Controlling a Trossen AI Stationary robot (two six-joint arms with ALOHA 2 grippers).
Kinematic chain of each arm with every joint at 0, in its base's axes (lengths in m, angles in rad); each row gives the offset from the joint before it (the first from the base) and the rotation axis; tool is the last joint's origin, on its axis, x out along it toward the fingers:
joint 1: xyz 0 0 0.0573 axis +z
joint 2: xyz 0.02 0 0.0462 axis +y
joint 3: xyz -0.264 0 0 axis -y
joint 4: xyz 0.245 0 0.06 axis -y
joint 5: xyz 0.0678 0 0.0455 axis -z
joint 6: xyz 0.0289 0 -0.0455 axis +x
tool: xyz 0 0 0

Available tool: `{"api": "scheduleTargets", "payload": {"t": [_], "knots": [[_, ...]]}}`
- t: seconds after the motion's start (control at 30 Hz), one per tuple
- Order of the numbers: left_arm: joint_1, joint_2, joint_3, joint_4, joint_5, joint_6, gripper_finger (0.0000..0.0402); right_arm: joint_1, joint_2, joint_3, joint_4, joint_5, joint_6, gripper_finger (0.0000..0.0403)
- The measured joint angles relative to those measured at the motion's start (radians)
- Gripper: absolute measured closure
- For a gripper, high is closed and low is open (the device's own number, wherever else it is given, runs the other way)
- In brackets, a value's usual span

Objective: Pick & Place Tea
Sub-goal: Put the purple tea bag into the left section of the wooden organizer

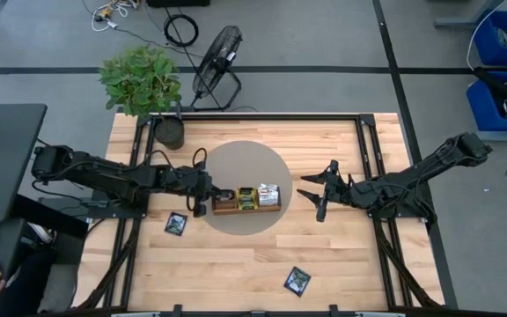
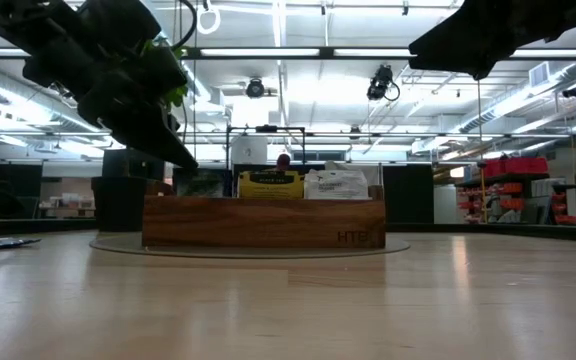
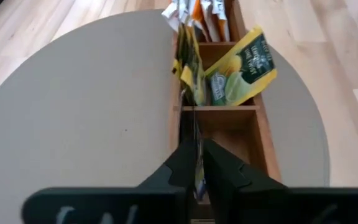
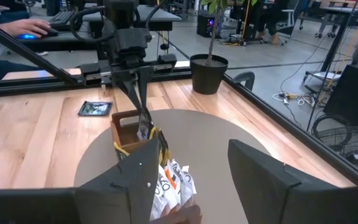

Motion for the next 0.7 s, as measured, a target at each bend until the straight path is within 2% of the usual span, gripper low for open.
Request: {"api": "scheduleTargets", "payload": {"t": [0.27,0.4,0.53,0.7], "knots": [[0.034,-0.004,0.0,0.0,-0.005,0.001,0.0291,0.0,0.0,0.0,-0.002,-0.001,0.004,0.0201],[0.034,-0.045,0.0,0.036,-0.004,0.007,0.0263,0.0,0.0,0.0,-0.005,-0.004,0.004,0.0201],[0.033,-0.117,0.001,0.059,0.029,0.001,0.0248,0.001,0.0,0.0,0.003,-0.011,0.004,0.0201],[-0.004,-0.224,0.001,0.059,0.033,-0.014,0.0251,0.032,0.0,0.0,0.043,-0.032,-0.038,0.0202]]}}
